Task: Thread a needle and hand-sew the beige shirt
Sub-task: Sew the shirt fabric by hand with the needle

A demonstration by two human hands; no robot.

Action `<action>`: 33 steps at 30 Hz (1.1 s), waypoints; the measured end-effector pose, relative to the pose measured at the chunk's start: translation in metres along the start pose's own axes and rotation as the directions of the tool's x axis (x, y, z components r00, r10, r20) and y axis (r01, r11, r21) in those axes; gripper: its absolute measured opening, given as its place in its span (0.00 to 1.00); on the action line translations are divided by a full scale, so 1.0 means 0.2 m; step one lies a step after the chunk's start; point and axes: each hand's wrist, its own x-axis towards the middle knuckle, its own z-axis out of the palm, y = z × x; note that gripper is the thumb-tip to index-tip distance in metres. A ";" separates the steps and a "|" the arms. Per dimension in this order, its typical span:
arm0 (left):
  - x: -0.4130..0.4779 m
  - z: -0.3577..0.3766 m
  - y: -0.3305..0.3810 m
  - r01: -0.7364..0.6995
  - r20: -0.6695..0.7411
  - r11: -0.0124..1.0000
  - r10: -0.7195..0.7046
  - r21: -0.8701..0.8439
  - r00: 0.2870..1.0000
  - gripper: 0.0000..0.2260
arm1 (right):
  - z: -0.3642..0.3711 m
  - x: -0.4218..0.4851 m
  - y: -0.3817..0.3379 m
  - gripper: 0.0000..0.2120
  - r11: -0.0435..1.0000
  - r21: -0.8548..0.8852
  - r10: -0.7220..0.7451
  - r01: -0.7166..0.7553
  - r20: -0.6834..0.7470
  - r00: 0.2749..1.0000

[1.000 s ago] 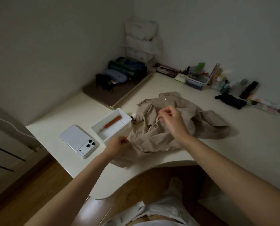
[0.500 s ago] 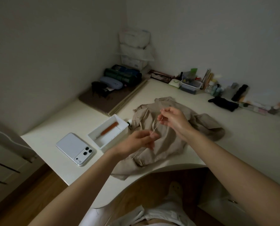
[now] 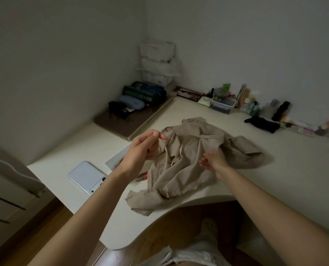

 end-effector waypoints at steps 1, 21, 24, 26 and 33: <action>0.00 0.00 0.00 0.004 0.008 0.998 -0.004 0.060 1.000 0.13 | 0.01 0.00 0.00 0.13 1.000 -0.002 -0.016 0.016 -0.003 1.000; -0.03 -0.02 -0.09 0.163 0.016 0.893 -0.186 0.420 0.982 0.13 | 0.23 -0.21 -0.05 0.07 0.801 -0.403 -0.329 0.443 0.322 0.888; -0.05 -0.03 -0.09 0.152 0.001 0.926 -0.162 0.346 0.987 0.12 | 0.17 -0.13 -0.02 0.10 0.735 -0.523 -0.362 0.430 0.234 0.902; -0.05 -0.04 -0.10 0.137 0.008 0.944 -0.146 0.299 0.989 0.11 | 0.12 -0.10 0.02 0.09 0.732 -0.548 -0.359 0.405 0.194 0.913; -0.07 -0.03 -0.16 0.109 0.111 0.915 -0.163 0.389 0.980 0.11 | 0.07 -0.04 0.13 0.12 0.707 -0.621 -0.318 0.340 0.150 0.936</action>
